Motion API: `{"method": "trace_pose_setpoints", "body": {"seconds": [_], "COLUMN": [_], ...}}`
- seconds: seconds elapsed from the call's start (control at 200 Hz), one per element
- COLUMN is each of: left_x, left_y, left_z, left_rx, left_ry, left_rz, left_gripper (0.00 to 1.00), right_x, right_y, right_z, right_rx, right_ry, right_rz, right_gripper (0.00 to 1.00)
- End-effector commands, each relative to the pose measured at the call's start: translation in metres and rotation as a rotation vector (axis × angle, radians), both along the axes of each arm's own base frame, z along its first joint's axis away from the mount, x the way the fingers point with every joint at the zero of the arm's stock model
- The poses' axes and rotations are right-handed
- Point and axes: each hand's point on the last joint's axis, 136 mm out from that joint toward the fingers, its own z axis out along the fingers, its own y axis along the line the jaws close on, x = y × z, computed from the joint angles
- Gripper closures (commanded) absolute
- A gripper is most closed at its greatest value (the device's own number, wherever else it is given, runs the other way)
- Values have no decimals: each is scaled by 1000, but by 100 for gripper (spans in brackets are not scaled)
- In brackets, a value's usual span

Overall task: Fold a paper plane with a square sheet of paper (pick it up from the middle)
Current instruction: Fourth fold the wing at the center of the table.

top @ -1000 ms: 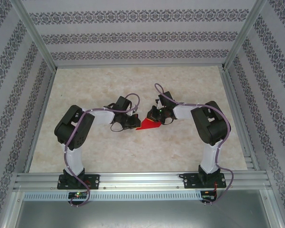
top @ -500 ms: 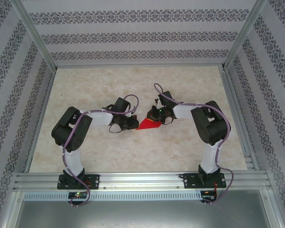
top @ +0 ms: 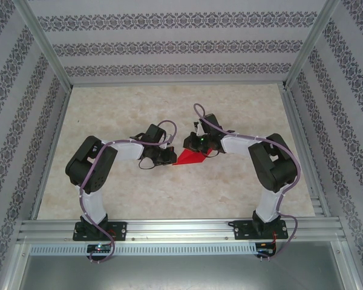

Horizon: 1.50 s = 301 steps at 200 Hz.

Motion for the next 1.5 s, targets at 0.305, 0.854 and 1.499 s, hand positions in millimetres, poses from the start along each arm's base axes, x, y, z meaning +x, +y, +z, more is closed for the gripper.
{"method": "trace_pose_setpoints", "body": {"seconds": [0.305,0.854,1.499], "left_x": [-20,-21,-29], "left_y": [33,32,48], "left_z": [-35,-35,-44], "left_rx": [155,150,241], "left_ry": [123,133,148], "left_rz": [62,73,65], "left_gripper": [100,100,100], "right_x": [-21,-27,-17], "right_y": [17,12,-33], "right_z": [-37,-23,-62], "right_rx": [-18,50,-111], "right_ry": [88,62,159], "right_rz": [19,-26,-146], "right_gripper": [96,97,98]}}
